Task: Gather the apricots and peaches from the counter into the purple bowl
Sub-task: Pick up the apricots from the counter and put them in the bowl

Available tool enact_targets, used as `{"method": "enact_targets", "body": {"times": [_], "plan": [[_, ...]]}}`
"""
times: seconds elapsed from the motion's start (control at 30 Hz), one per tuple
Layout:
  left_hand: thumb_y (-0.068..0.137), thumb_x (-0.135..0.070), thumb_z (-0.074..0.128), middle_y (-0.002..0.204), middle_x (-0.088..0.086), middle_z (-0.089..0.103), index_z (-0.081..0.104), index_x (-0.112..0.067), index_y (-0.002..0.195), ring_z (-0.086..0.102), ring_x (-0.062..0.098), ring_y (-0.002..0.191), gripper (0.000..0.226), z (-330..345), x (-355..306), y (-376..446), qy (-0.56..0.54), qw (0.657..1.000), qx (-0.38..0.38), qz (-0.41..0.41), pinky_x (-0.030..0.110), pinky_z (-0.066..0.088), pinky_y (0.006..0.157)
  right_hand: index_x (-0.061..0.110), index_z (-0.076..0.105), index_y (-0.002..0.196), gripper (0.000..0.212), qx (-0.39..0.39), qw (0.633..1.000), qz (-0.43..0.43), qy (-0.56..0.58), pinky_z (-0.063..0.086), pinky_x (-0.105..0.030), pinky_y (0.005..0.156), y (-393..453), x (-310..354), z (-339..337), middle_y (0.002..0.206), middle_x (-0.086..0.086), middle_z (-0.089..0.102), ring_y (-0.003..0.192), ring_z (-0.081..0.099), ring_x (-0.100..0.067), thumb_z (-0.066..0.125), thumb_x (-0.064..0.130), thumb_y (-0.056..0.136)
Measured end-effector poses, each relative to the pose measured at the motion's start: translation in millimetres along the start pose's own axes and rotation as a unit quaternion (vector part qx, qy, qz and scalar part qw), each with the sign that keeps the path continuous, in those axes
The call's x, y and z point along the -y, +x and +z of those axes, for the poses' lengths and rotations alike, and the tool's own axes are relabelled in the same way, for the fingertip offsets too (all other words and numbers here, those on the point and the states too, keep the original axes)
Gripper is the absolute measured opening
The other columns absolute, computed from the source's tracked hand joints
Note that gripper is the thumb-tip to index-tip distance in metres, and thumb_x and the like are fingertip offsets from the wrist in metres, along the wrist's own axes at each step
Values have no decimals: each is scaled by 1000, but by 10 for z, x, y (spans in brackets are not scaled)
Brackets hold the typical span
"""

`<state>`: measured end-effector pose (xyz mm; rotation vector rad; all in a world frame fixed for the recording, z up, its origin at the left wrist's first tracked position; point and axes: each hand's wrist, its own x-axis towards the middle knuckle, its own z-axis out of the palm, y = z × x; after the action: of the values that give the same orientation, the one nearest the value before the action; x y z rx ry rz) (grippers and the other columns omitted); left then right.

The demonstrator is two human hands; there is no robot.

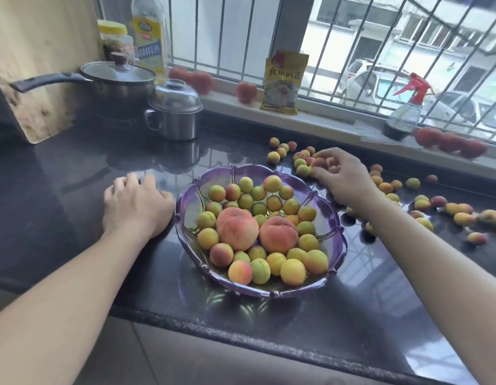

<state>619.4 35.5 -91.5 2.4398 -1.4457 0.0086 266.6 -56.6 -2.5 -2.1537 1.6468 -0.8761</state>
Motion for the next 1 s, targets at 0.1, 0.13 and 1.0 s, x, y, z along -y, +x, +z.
{"method": "enact_targets", "body": {"times": [0.1, 0.13, 1.0], "plan": [[101, -33, 42, 141, 24, 56, 60, -9, 127, 45, 42, 135, 40, -9, 4, -6, -4, 1000, 1, 0, 50, 33, 114, 21, 67, 122, 24, 61, 984, -19, 167, 59, -22, 76, -390, 539, -205, 106, 2, 70, 89, 71, -16, 65, 24, 98], [102, -34, 42, 141, 24, 56, 61, -9, 128, 45, 42, 135, 41, -8, 6, -7, -6, 1000, 1, 0, 50, 33, 115, 22, 69, 120, 24, 104, 977, -37, 180, 58, -20, 78, -525, 673, -258, 107, 3, 72, 91, 72, -13, 68, 19, 96], [101, -34, 41, 143, 23, 55, 63, -10, 127, 45, 41, 135, 42, 14, 20, 0, -21, 1000, -4, 0, 49, 33, 117, 37, 71, 103, 12, 401, 886, -224, -65, 41, -15, 83, -1042, 833, -91, 102, 24, 61, 101, 58, -4, 72, 39, 92]]}}
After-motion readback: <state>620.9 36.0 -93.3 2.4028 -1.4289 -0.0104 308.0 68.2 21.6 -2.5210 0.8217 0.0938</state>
